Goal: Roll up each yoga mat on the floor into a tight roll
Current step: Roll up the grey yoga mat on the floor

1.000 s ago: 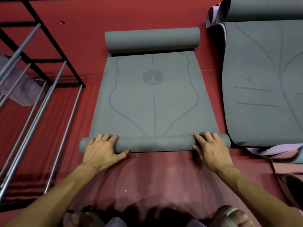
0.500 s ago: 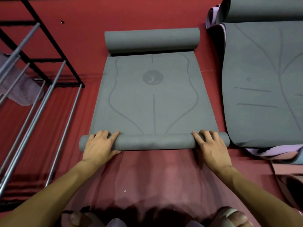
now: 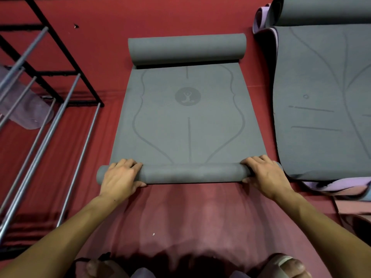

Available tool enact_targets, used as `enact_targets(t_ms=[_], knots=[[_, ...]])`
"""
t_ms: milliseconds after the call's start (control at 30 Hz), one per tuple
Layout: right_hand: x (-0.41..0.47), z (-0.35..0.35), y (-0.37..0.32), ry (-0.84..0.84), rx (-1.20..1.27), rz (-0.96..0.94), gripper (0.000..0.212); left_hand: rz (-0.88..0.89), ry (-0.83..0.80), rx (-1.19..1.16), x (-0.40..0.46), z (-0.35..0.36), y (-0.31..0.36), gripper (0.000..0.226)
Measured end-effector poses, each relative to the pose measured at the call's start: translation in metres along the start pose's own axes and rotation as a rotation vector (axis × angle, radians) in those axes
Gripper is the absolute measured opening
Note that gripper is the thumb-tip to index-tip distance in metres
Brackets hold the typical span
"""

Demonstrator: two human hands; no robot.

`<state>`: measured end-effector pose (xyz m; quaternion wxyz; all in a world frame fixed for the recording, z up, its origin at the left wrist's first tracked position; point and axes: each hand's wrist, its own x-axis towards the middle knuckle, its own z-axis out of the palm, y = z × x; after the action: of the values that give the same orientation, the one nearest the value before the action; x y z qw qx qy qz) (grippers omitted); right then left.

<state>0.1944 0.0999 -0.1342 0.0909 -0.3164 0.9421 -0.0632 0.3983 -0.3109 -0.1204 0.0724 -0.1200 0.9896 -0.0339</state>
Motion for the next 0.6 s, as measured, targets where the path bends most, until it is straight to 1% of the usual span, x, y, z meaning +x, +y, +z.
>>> enact_targets(t_ms=[133, 267, 433, 600], knots=[[-0.005, -0.003, 0.003, -0.107, 0.025, 0.004, 0.057, 0.013, -0.080, -0.056, -0.005, -0.007, -0.007, 0.073], [-0.011, -0.005, 0.005, -0.180, 0.041, -0.010, 0.063, 0.069, -0.165, -0.101, -0.012, -0.022, -0.008, 0.076], [-0.024, -0.006, 0.006, -0.281, 0.014, -0.041, 0.062, 0.124, -0.253, -0.137, -0.022, -0.022, -0.015, 0.081], [-0.025, -0.007, 0.003, -0.321, 0.000, -0.046, 0.063, 0.058, -0.281, -0.185, -0.023, -0.017, -0.017, 0.086]])
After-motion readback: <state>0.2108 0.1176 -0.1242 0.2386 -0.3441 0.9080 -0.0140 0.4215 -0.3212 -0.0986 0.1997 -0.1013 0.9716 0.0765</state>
